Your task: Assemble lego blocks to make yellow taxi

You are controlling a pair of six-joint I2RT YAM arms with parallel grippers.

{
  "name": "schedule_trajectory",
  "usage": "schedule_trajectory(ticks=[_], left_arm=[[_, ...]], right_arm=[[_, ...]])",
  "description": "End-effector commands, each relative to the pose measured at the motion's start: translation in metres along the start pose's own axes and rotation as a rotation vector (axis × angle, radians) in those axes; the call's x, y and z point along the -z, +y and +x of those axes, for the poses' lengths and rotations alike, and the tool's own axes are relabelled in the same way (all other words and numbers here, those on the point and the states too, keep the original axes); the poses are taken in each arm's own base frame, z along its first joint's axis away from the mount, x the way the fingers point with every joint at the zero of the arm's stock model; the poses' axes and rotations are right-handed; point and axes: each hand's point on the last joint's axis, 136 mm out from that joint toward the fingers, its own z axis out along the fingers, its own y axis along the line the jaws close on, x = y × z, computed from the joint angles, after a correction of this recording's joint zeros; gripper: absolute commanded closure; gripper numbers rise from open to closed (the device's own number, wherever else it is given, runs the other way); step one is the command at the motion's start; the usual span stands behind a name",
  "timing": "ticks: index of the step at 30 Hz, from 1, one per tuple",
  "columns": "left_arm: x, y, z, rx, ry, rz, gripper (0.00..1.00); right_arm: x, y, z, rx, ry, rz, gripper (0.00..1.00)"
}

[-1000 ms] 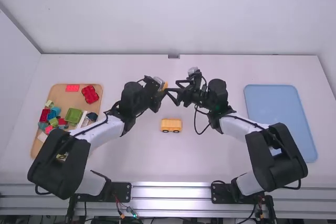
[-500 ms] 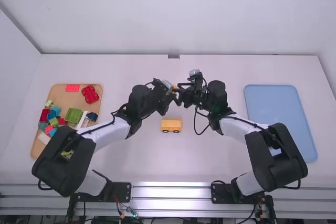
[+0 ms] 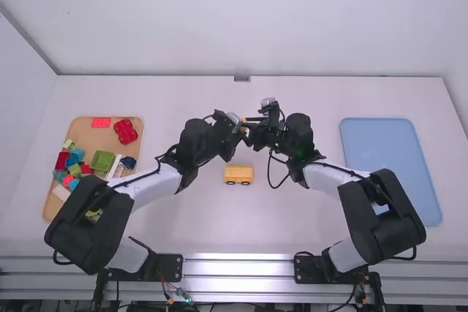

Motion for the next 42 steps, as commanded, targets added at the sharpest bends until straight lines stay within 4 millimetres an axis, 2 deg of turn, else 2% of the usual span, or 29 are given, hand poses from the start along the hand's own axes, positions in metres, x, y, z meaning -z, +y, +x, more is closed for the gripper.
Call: schedule_trajectory(ticks=[1,5,8,10,11,13,14,16,19,20,25,28,31,34,36,39,40,42], left_arm=[[0.0,-0.003,0.001,-0.004,-0.001,0.012,0.98],[0.0,-0.003,0.001,-0.004,-0.002,0.012,0.98],[0.0,-0.003,0.001,-0.004,-0.002,0.013,0.99],[0.0,-0.003,0.001,-0.004,-0.002,0.013,0.98],[0.0,-0.003,0.001,-0.004,-0.002,0.013,0.95],[0.0,-0.003,0.001,0.004,-0.001,0.012,0.54],[0.0,-0.003,0.001,0.004,-0.001,0.013,0.49],[0.0,-0.004,0.001,0.005,0.0,0.019,0.01],[0.0,-0.004,0.004,0.008,0.008,0.02,0.01],[0.001,0.001,0.008,0.016,0.024,0.005,0.01],[0.003,0.018,0.026,0.03,0.099,-0.109,0.01],[0.009,0.04,0.041,0.034,0.166,-0.243,0.01],[0.015,0.051,0.05,0.034,0.211,-0.313,0.01],[0.023,0.06,0.05,0.015,0.224,-0.352,0.01],[0.023,0.058,0.047,-0.019,0.219,-0.312,0.01],[0.029,0.044,0.032,-0.082,0.169,-0.134,0.01],[0.03,0.043,0.031,-0.086,0.166,-0.122,0.01],[0.041,0.031,0.022,-0.126,0.106,0.049,0.01]], right_arm=[[-0.004,0.008,0.008,0.0,0.025,-0.033,0.6],[-0.004,0.007,0.008,-0.001,0.025,-0.031,0.67],[-0.004,0.008,0.008,-0.002,0.026,-0.032,0.77],[-0.004,0.008,0.009,-0.001,0.027,-0.033,0.8],[-0.004,0.008,0.009,-0.002,0.026,-0.033,0.82],[-0.004,0.008,0.008,-0.001,0.024,-0.03,0.83],[-0.004,0.007,0.007,-0.001,0.021,-0.028,0.83],[-0.004,0.005,0.003,0.01,0.0,-0.01,0.85],[-0.003,-0.005,-0.005,0.019,-0.037,0.045,0.85],[-0.001,-0.016,-0.01,0.048,-0.06,0.097,0.86],[0.005,-0.041,-0.013,0.075,-0.033,0.224,0.86],[0.013,-0.064,-0.008,0.071,0.101,0.345,0.86],[0.023,-0.079,-0.004,0.085,0.21,0.435,0.86],[0.037,-0.088,0.003,0.122,0.35,0.503,0.88],[0.043,-0.089,0.007,0.147,0.406,0.51,0.88],[0.055,-0.087,0.023,0.22,0.541,0.492,0.88],[0.056,-0.087,0.025,0.23,0.553,0.487,0.88],[0.063,-0.083,0.041,0.276,0.639,0.457,0.87]])
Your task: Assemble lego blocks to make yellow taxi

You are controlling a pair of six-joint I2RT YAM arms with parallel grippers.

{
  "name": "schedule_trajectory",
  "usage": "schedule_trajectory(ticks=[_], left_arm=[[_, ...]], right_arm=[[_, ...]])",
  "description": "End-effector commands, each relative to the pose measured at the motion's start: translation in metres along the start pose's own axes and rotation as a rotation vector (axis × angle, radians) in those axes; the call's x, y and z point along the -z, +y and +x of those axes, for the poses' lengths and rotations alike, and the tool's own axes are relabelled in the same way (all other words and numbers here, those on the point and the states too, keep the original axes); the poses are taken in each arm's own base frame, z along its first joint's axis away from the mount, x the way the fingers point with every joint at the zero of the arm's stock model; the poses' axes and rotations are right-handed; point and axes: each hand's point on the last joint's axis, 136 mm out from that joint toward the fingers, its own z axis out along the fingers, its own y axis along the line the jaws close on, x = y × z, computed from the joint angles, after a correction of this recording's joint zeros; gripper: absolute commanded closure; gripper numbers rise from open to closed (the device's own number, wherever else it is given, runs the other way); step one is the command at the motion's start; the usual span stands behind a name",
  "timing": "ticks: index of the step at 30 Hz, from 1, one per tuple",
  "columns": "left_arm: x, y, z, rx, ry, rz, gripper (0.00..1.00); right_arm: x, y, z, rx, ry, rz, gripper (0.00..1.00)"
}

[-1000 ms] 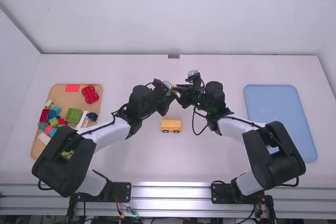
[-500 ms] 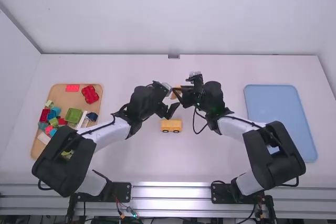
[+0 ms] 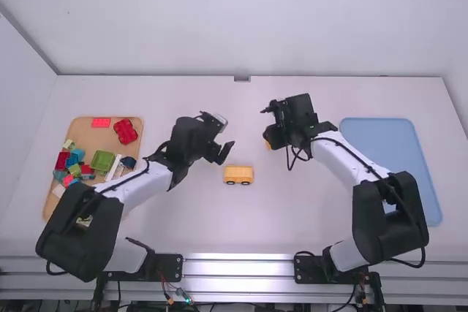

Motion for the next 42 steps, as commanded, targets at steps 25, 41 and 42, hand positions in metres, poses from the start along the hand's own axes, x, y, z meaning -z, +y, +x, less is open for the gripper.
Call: schedule_trajectory(ticks=[25,41,42], left_arm=[[0.078,-0.056,-0.002,-0.284,-0.354,0.69,0.01],[0.076,-0.054,0.0,-0.28,-0.339,0.678,0.01],[0.075,-0.054,0.001,-0.279,-0.33,0.671,0.01]], right_arm=[[-0.025,0.023,0.105,0.786,0.54,-0.094,0.8],[-0.05,0.014,0.115,0.838,0.642,-0.138,0.7],[-0.05,0.014,0.115,0.839,0.641,-0.138,0.65]])
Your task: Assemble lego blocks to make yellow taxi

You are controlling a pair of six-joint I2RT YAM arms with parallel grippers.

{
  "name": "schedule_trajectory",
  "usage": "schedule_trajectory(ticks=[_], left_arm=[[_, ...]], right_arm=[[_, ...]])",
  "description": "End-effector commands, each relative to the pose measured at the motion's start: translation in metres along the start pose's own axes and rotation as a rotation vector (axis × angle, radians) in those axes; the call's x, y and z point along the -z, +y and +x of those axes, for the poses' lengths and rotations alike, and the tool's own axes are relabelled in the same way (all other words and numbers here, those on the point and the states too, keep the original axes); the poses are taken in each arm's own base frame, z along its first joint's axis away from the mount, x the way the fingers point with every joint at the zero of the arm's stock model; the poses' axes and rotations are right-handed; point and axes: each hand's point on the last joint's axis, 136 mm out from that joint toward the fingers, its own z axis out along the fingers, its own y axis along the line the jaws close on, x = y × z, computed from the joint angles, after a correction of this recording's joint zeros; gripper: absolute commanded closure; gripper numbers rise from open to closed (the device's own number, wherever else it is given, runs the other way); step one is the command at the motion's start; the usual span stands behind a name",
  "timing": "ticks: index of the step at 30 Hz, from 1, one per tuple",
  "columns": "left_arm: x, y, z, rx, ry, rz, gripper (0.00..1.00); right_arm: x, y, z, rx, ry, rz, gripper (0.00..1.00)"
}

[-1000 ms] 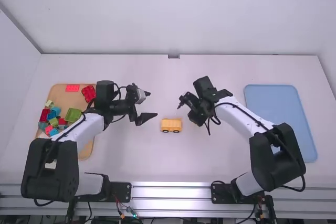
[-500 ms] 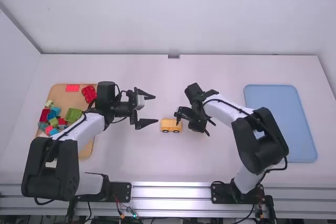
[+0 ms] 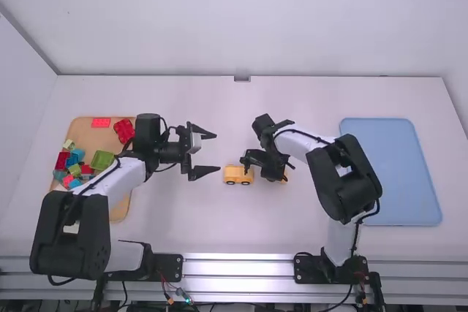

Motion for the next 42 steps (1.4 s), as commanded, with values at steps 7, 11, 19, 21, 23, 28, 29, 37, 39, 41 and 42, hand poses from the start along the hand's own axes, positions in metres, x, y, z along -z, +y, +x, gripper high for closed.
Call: schedule_trajectory(ticks=[7,11,19,21,23,28,29,37,39,41,42], left_arm=[[-0.002,-0.002,0.005,0.006,0.013,0.001,0.01],[-0.002,-0.001,0.007,0.007,0.018,-0.002,0.01],[-0.001,0.011,0.023,0.059,0.104,-0.079,0.01],[-0.001,0.011,0.023,0.063,0.106,-0.08,0.01],[-0.001,0.011,0.024,0.055,0.108,-0.08,0.01],[-0.003,0.007,0.023,0.034,0.085,-0.048,0.01],[-0.003,0.005,0.021,0.029,0.073,-0.036,0.01],[-0.005,0.004,0.023,0.018,0.05,-0.013,0.01],[-0.005,0.003,0.023,0.022,0.05,-0.011,0.01],[-0.005,0.003,0.022,0.022,0.042,-0.006,0.01],[-0.005,0.003,0.021,0.021,0.04,-0.005,0.01]], right_arm=[[0.005,-0.008,-0.007,0.016,-0.022,0.02,0.29],[0.011,-0.01,-0.014,0.015,-0.062,0.033,0.16],[0.057,-0.006,-0.018,-0.007,-0.324,0.027,0.01],[0.061,-0.004,-0.016,0.009,-0.428,0.018,0.01],[0.06,-0.002,-0.013,0.044,-0.526,0.006,0.01],[0.045,0.0,0.002,0.054,-0.696,0.008,0.01],[0.044,0.0,0.003,0.05,-0.719,0.013,0.01],[0.025,0.005,0.018,0.057,-0.854,0.086,0.02],[0.022,0.008,0.02,0.057,-0.88,0.101,0.02],[0.018,0.012,0.022,0.058,-0.888,0.109,0.04],[0.018,0.013,0.022,0.061,-0.888,0.111,0.04]])
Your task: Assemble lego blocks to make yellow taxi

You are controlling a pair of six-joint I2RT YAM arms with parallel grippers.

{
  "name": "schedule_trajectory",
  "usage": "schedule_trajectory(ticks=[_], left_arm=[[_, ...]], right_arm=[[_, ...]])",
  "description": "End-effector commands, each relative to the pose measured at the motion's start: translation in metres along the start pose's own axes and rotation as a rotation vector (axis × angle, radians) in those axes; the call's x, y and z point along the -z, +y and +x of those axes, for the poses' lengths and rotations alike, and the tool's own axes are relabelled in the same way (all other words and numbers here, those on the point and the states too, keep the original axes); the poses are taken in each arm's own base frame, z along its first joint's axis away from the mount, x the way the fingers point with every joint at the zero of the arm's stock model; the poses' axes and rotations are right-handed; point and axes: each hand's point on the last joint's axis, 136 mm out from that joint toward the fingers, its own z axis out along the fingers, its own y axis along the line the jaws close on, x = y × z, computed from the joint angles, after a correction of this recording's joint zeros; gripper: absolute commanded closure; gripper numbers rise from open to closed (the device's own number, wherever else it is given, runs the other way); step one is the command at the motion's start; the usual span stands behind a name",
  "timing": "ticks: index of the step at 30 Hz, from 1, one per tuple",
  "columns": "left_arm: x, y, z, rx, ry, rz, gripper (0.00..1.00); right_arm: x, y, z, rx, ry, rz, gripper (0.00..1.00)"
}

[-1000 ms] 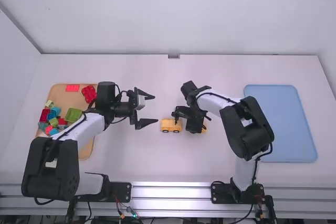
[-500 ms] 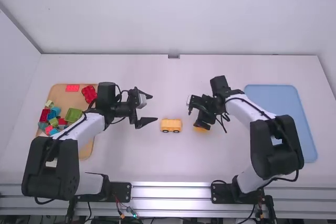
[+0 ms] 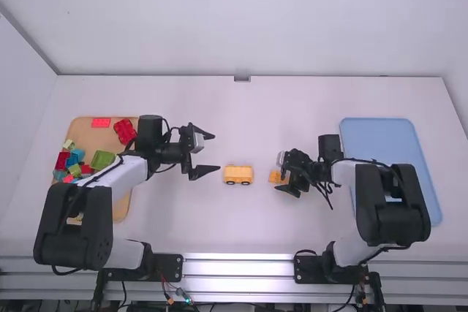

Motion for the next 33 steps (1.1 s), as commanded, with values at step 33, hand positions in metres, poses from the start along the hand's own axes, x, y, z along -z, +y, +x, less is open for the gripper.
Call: schedule_trajectory(ticks=[33], left_arm=[[-0.011,-0.021,-0.001,-0.002,-0.024,0.083,0.01]], right_arm=[[-0.004,0.009,0.02,-0.08,-0.117,-0.016,0.32]])
